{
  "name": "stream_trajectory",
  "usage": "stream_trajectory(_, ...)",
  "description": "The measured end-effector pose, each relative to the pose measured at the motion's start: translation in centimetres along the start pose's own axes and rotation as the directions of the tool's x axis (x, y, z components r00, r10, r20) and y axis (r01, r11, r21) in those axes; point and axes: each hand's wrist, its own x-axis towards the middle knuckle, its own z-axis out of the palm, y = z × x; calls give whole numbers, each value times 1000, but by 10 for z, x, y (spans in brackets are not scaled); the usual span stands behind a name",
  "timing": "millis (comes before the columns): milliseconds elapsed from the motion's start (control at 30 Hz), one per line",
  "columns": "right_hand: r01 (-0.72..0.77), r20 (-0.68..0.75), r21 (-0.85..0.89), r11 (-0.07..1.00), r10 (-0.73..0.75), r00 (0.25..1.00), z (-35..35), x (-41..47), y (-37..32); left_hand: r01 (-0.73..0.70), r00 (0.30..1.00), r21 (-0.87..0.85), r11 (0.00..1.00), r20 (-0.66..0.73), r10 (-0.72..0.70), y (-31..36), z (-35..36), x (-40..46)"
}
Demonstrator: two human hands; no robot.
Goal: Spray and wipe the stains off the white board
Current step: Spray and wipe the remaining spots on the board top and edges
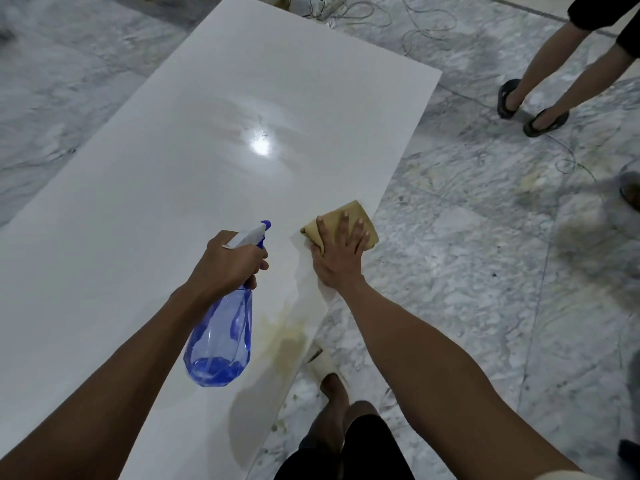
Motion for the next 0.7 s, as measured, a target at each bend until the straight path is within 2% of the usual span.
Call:
stream_trajectory(267,-16,44,-28,999,17,999,18,-74,-36,-53,998,-10,999,-25,53,-68,-20,-65)
stream_trajectory(400,18,99,50,999,-23,995,23,-119,-59,-42,999,11,999,-34,43,-106,-30,-109)
stream_trajectory(533,-16,32,22,1000,15,999,29,-149,-77,-30,999,25,999,-14,30,-136,-36,-139)
stream_trajectory(600,-28,136,27,999,24,990,26,-150,-79,-25,999,19,1000,-33,26,-146,-40,-150)
stream_trajectory(700,-16,164,14,1000,14,986,26,-161,-84,-23,999,12,1000,-28,23,-156,-46,-165)
